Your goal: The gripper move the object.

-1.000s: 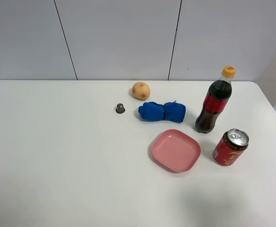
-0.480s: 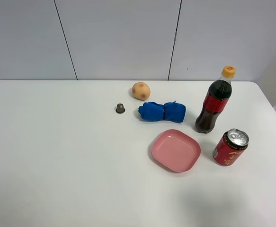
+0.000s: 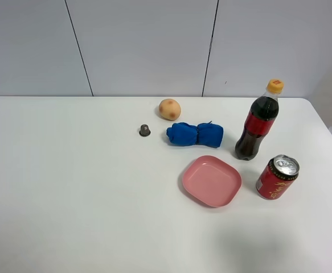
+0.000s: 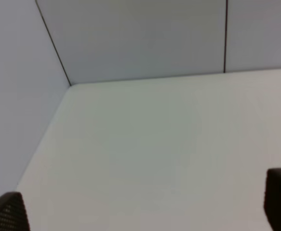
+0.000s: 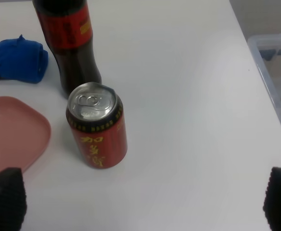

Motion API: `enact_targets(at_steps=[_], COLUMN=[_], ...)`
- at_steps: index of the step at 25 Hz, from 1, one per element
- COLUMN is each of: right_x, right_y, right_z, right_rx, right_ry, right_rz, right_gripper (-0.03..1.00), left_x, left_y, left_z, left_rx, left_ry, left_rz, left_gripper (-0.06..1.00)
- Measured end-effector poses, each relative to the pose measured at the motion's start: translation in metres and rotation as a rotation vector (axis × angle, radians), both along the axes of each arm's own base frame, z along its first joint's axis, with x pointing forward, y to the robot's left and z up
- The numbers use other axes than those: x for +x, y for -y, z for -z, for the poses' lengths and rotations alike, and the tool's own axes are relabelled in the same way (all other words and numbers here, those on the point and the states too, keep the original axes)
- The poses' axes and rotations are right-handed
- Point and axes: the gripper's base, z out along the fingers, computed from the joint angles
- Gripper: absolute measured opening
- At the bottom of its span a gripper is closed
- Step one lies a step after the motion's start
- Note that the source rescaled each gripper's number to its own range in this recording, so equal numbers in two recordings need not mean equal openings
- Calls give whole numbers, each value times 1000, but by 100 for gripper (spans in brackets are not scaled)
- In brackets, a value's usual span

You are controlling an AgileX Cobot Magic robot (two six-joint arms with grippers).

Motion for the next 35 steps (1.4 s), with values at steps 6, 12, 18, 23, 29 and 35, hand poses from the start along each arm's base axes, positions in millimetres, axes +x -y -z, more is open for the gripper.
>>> enact_targets(at_steps=[6,12,18,23,29,35], right_x=[0,0,0,0,0,0], right_y=[0,0,0,0,0,0], right_z=[0,0,0,0,0,0], right_rx=[0,0,0,0,0,0], right_ry=[0,0,0,0,0,0], right_rz=[0,0,0,0,0,0], right_gripper=[100,100,100,100,100,100], left_x=[7,14,13,13,15,15], left_y=[0,1,1,1,1,1], left_z=[17,31,32,32,37,37], left_rx=[-63,-117,-124,-125,-129,-130], left_ry=[-72,-118,-134,-135,-153,-152], left_rz=[0,15,14,15,15,15], left_gripper=[100,100,100,100,100,100])
